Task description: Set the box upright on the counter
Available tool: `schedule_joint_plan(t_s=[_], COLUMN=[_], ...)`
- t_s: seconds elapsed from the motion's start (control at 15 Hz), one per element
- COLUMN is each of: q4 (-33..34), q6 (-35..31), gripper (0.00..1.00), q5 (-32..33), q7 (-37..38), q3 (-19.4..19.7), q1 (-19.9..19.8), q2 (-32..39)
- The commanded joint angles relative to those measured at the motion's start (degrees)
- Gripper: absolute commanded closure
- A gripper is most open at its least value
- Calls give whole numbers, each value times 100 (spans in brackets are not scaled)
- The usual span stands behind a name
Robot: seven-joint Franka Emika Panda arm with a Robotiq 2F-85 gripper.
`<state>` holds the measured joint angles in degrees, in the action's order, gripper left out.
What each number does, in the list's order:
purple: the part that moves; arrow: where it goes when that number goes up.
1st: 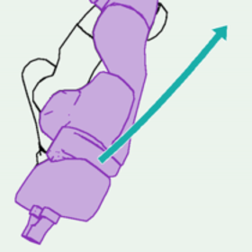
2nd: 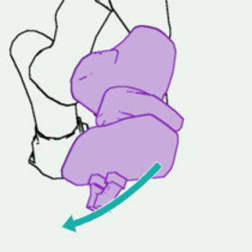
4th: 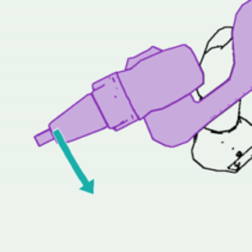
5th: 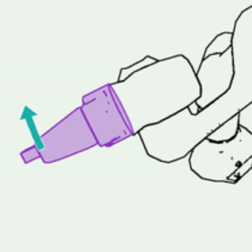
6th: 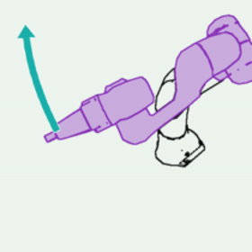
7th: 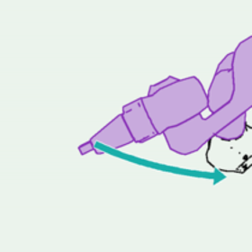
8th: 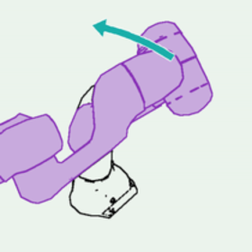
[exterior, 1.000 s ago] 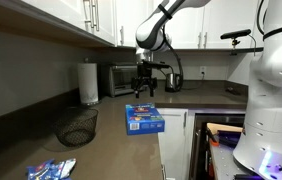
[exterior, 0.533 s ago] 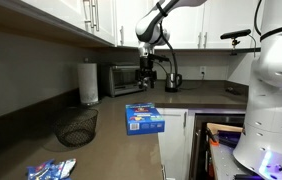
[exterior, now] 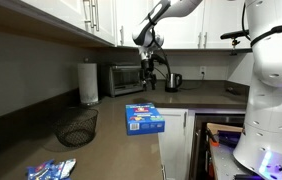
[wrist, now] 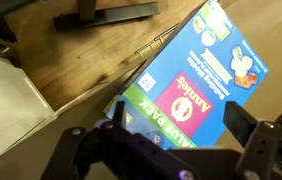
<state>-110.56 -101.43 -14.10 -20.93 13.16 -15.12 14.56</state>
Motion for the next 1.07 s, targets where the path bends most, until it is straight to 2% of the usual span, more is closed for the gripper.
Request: schedule_joint_plan(t_s=[0.0, 0.33, 0.6, 0.87, 1.0], q4=[565, 469, 426, 412, 471], q6=[336, -677, -1421, -1707, -1507], gripper=[0, 0, 0, 0, 0], q5=[-177, -376, -140, -104, -131], q7=[-311, -69, -1, 2, 21], q3=[-179, -336, -411, -481, -513], q1=[-212, -185, -144, -173, -205], q2=[580, 932, 1156, 1296, 1373])
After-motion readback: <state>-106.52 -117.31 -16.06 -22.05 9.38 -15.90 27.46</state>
